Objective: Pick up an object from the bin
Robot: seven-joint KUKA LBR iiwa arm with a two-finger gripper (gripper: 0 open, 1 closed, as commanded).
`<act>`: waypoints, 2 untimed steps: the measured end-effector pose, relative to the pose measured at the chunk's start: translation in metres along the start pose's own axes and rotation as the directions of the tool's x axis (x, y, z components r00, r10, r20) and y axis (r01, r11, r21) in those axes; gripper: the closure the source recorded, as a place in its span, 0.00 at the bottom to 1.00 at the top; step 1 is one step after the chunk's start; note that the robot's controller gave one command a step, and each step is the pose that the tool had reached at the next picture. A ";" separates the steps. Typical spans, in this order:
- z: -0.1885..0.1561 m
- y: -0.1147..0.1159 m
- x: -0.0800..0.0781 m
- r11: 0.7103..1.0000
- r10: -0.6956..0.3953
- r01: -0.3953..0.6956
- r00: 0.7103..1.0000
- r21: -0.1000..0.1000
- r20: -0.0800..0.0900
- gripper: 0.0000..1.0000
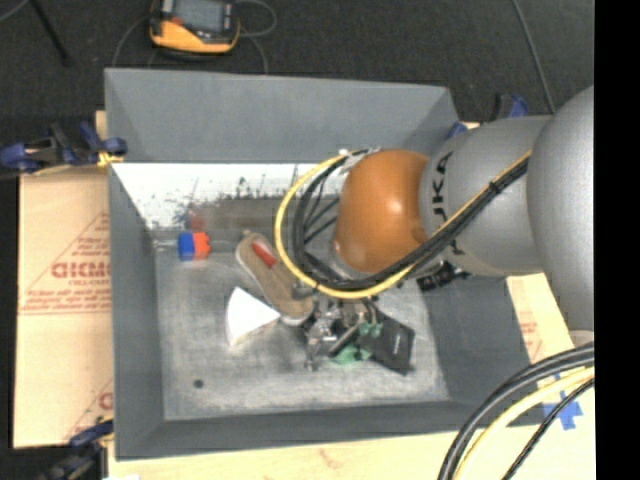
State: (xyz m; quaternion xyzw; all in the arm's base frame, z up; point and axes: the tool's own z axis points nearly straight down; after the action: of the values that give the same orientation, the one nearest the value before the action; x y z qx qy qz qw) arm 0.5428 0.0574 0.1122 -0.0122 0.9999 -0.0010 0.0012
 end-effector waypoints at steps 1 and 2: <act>-0.003 -0.034 -0.006 1.000 0.011 -0.011 1.000 -0.004 0.002 0.00; 0.018 -0.068 -0.007 0.953 0.304 -0.304 0.953 0.000 -0.002 0.00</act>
Offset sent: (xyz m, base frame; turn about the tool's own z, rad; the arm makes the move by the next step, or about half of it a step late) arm 0.0089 -0.0800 -0.0422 0.6095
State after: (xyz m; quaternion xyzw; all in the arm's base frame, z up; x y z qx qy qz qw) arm 0.5510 -0.0104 0.0944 0.1416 0.9899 -0.0004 0.0004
